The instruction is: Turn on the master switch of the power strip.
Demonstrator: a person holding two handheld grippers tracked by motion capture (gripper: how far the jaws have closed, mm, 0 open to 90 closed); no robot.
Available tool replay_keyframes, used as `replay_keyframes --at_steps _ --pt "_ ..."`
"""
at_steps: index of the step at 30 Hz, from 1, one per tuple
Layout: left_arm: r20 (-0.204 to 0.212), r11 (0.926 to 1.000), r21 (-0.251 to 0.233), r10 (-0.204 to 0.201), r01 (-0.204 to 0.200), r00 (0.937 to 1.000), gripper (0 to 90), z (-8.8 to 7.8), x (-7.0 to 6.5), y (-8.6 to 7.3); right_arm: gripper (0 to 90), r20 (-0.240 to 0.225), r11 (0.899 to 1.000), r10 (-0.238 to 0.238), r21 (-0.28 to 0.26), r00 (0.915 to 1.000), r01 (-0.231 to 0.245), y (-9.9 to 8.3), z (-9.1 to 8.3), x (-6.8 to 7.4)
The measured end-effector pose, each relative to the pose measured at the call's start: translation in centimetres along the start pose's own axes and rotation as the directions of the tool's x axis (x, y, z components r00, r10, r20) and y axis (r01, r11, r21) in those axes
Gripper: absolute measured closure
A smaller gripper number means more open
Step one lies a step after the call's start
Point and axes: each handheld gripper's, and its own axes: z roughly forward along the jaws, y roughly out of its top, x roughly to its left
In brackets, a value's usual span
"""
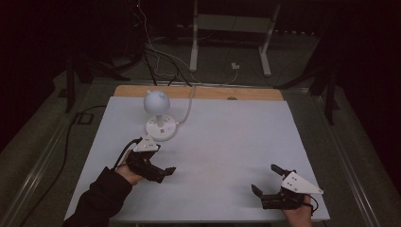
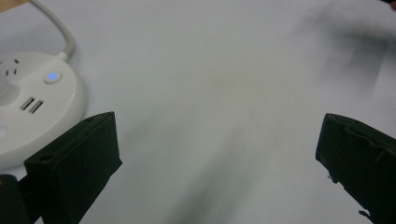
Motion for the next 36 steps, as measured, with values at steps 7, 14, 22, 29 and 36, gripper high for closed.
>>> replay_keyframes --at_steps 7,14,22,29,36 --pt "0.014 0.9997 0.021 0.008 -0.008 0.9999 0.3 -0.4 -0.5 -2.0 0.0 -0.005 1.000 -0.002 0.000 1.0000 0.002 0.0 0.0 0.1" --pt "0.021 0.9993 0.036 0.007 -0.007 0.9998 0.3 -0.6 -0.8 -4.0 0.0 -0.007 1.000 -0.003 0.001 1.0000 0.003 0.0 0.0 0.1" --pt "-0.001 0.9990 0.039 0.023 -0.022 0.9997 0.3 -1.0 -0.8 -6.0 0.0 -0.008 1.000 -0.007 0.004 0.9999 0.007 0.0 0.1 0.1" --pt "-0.011 0.9982 0.060 0.002 -0.001 0.9999 0.3 -1.6 -0.4 -7.6 0.0 -0.011 1.000 -0.008 0.006 0.9999 0.009 0.0 0.1 0.2" --pt "-0.023 0.9978 0.052 -0.041 0.042 0.9989 0.3 -2.6 -0.1 -8.9 0.0 -0.011 1.000 -0.007 0.006 0.9999 0.007 0.0 0.0 0.1"
